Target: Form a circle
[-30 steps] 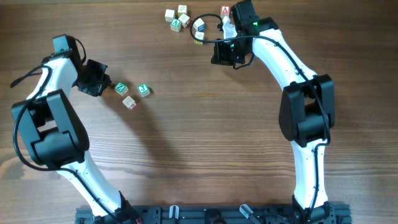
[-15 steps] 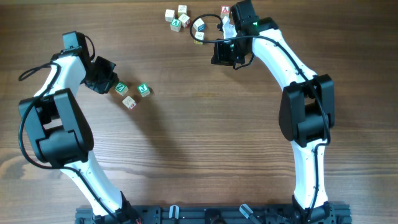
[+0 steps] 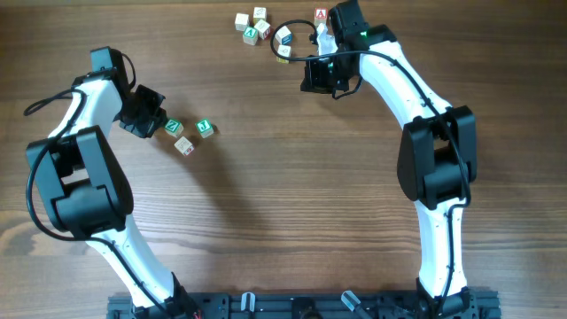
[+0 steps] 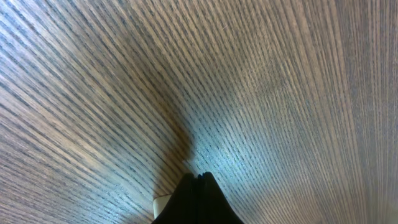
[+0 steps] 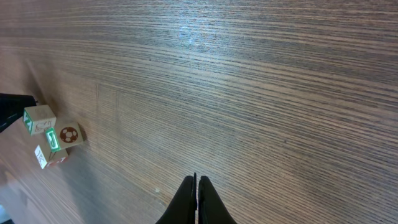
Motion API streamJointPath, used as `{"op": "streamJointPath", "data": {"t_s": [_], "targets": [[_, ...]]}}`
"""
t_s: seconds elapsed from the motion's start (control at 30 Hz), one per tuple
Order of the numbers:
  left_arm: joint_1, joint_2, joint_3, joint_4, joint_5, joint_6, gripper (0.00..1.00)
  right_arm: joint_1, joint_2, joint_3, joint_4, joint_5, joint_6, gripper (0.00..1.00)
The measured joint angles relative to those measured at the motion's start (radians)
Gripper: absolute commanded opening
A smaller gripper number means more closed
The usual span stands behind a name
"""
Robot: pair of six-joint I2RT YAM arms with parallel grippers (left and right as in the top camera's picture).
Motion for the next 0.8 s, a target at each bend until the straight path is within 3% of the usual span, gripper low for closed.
{"op": "streamJointPath", "data": {"t_s": [0.8], "targets": [[0.0,0.0,0.0,-0.019,0.061,0.0,0.04,0.0,0.0,0.0,0.0,0.0,0.0,0.04]]}}
